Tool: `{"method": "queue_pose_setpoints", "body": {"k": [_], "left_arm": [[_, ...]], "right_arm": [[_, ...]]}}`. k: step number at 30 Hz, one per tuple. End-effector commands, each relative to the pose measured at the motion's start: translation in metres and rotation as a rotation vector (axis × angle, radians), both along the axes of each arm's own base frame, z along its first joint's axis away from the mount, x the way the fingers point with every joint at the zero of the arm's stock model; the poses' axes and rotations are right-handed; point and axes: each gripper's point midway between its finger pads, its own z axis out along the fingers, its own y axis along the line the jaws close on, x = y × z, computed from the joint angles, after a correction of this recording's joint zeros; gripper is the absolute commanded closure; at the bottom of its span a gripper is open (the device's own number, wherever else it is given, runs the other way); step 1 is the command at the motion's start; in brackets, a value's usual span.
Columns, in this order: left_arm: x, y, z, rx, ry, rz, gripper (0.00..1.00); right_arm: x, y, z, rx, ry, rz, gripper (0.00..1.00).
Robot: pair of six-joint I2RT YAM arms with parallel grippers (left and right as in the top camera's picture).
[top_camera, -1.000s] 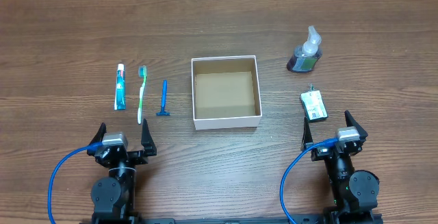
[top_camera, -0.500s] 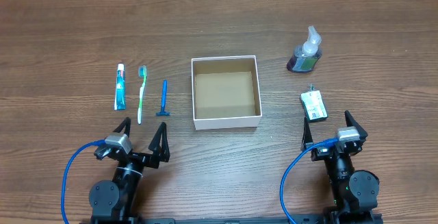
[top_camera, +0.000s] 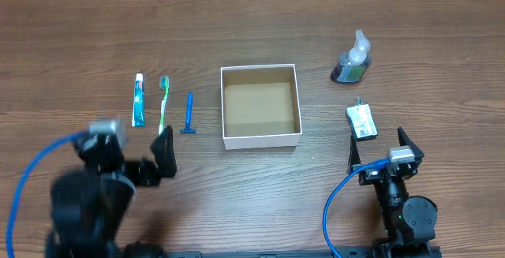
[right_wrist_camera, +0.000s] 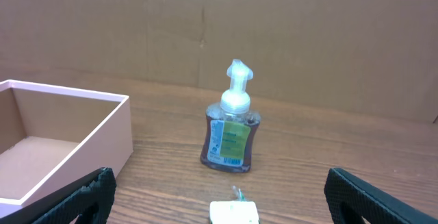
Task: Pack container
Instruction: 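Reach the left gripper to the blue razor and grasp its handle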
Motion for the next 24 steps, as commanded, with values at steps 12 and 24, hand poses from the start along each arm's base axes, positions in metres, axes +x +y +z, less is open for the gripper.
{"method": "queue_pose_setpoints", "body": {"k": [12,24], "left_arm": [[0.088,-0.024,-0.096,-0.012,0.511,-0.130,0.18],[0.125,-0.052,-0.211,0.053,0.753,-0.191,0.28]], "right_arm": [[0.000,-0.001,-0.001,-0.006,-0.006,-0.005,0.00],[0.000,-0.001,-0.002,-0.006,-0.006,-0.005,0.00]]}}
